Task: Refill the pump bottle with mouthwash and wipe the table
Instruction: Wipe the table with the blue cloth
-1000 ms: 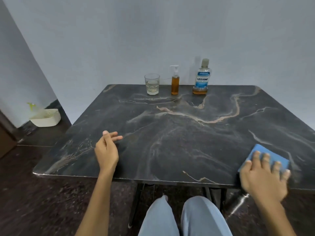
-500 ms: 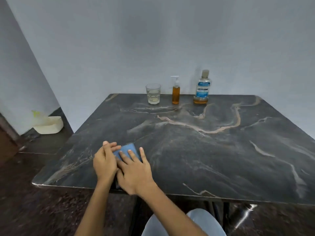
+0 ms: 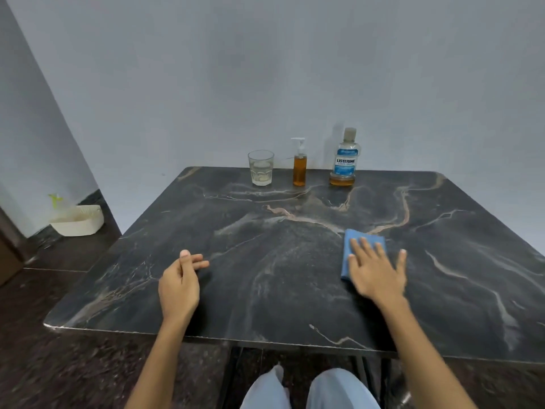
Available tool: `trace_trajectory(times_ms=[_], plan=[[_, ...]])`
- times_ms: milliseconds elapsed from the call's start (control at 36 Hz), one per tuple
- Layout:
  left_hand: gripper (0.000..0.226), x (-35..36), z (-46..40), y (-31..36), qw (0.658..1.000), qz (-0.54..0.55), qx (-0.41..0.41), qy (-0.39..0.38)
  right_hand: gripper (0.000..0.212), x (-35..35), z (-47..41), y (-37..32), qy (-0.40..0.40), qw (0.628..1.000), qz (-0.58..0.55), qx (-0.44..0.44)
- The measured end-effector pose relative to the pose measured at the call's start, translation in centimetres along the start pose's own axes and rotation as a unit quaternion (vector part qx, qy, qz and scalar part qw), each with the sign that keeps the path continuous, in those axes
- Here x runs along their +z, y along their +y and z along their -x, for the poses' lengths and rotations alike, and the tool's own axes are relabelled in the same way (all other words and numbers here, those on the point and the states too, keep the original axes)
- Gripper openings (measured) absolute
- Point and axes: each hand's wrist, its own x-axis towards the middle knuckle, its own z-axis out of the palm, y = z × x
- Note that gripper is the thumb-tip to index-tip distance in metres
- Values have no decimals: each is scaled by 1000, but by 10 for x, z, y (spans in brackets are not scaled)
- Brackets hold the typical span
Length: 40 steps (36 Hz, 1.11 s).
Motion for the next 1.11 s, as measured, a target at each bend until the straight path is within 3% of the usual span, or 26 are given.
trace_trajectory(times_ms=[139,306,556,778,1000,1111], plan=[[48,1,0,1,1000,-6,6,-4,52,-11,9,49,20,996,-5,88],[49,2,-1,1,1000,-6,4,-5,55,-8,14,31,29,995,-20,94],[43,3,-1,0,1000,-20,-4,-5,57,22,30,-90,18,997,-49,-62],[34,2,-2,-4,999,-43,25,-8,57,53,71,-191,-18,967,-92,-239],[33,4,-1,-6,998,-48,35,-10,56,56,86,-186,-14,951,-130,-278],[31,2,0,-4,997,-65,31,-19,54,46,86,-178,-31,951,-198,-235]])
